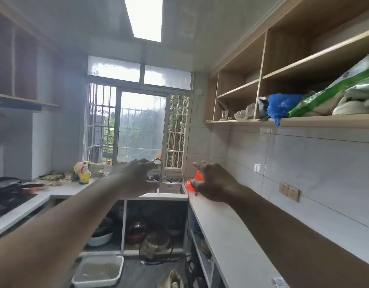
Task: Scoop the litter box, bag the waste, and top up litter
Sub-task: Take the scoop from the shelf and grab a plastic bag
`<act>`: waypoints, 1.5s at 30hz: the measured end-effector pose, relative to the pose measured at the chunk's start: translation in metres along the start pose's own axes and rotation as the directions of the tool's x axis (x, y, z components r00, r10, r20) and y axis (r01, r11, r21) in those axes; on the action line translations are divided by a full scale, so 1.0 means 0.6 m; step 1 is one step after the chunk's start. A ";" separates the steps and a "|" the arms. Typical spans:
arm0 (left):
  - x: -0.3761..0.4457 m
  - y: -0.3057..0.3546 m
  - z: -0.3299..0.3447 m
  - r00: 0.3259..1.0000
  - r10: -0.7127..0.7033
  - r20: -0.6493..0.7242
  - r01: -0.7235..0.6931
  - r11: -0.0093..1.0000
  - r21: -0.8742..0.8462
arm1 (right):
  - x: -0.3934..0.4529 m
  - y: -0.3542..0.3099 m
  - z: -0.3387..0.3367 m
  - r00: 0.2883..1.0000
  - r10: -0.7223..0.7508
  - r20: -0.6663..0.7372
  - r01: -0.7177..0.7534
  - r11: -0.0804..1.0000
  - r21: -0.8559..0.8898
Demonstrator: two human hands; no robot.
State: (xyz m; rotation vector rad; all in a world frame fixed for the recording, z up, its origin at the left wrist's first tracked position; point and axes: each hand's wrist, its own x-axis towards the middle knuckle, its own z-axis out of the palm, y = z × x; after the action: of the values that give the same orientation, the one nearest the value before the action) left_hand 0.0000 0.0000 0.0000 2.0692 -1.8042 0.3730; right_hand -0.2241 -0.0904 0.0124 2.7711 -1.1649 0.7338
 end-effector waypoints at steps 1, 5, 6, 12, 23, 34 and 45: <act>0.001 -0.004 0.006 1.000 -0.002 0.005 0.002 1.000 0.005 | 0.000 -0.001 0.007 1.000 0.011 0.007 -0.011 1.000 0.003; 0.020 -0.018 0.041 0.998 0.001 0.064 -0.001 1.000 -0.015 | -0.001 0.009 0.031 0.998 0.060 0.032 -0.060 0.998 -0.006; 0.026 -0.019 0.049 0.998 0.006 0.065 -0.005 1.000 -0.020 | 0.002 0.014 0.035 0.997 0.064 0.035 -0.063 0.998 -0.006; 0.081 -0.037 0.109 0.998 0.015 0.064 -0.012 0.999 -0.039 | 0.048 0.062 0.084 0.993 0.102 0.053 -0.101 0.995 -0.013; 0.266 -0.041 0.242 0.996 0.026 0.080 -0.024 0.999 -0.027 | 0.228 0.216 0.222 0.986 0.143 0.091 -0.150 0.986 0.077; 0.477 -0.067 0.277 0.997 -0.002 0.078 0.004 1.000 -0.025 | 0.410 0.324 0.223 0.991 0.111 0.077 -0.116 0.991 0.066; 0.688 -0.163 0.348 0.990 0.141 -0.027 -0.143 0.981 -0.130 | 0.607 0.355 0.280 0.996 0.082 -0.028 -0.081 0.997 0.013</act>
State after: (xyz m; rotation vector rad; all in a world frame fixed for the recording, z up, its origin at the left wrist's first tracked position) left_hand 0.1480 -0.4485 -0.0196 1.8494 -1.9176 0.3000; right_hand -0.0818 -0.5211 -0.0045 2.7275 -1.2793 0.7865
